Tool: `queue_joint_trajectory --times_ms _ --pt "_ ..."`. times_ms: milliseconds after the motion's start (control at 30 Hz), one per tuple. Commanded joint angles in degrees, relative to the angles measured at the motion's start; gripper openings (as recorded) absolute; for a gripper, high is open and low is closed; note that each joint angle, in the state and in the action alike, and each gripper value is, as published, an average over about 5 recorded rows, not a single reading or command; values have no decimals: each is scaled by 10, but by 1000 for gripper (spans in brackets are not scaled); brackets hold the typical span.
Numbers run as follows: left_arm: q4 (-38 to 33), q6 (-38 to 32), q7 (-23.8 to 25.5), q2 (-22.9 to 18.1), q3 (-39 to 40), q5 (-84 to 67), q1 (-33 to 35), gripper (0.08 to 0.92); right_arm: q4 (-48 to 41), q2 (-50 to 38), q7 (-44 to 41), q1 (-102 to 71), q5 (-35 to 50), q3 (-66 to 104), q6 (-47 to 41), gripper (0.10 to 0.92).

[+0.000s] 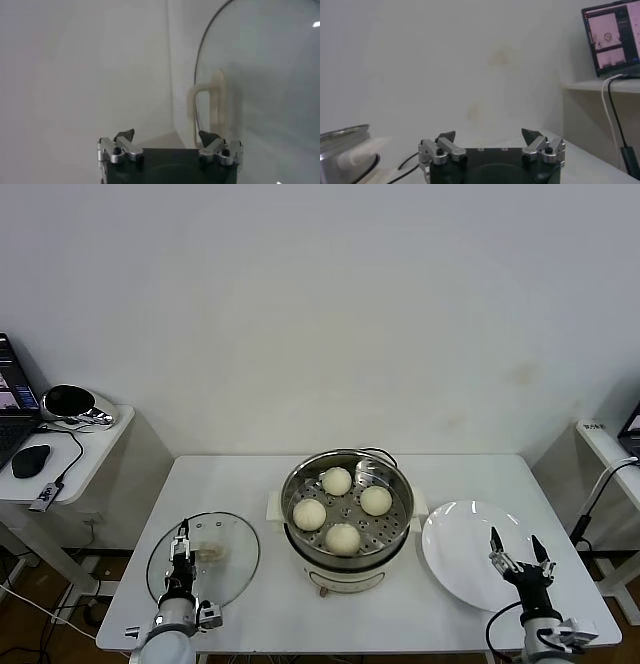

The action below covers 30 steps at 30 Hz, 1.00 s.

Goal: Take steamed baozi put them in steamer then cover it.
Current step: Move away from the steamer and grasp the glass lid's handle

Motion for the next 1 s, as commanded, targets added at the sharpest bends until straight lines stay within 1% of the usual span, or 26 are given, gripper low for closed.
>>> queue_joint_trajectory --times_ms 33,300,700,1000 --pt "29 19 -26 -6 6 -7 -27 823 2 1 1 -4 -5 1 2 823" --pt "56 17 -51 -11 10 -21 -38 823 6 2 1 -7 -9 1 1 823" --pt "87 4 -66 -11 15 -25 -52 823 11 7 1 -11 -12 -1 2 823" --pt "103 -9 -90 -11 16 -32 -58 823 13 10 1 -12 -15 -1 2 823"
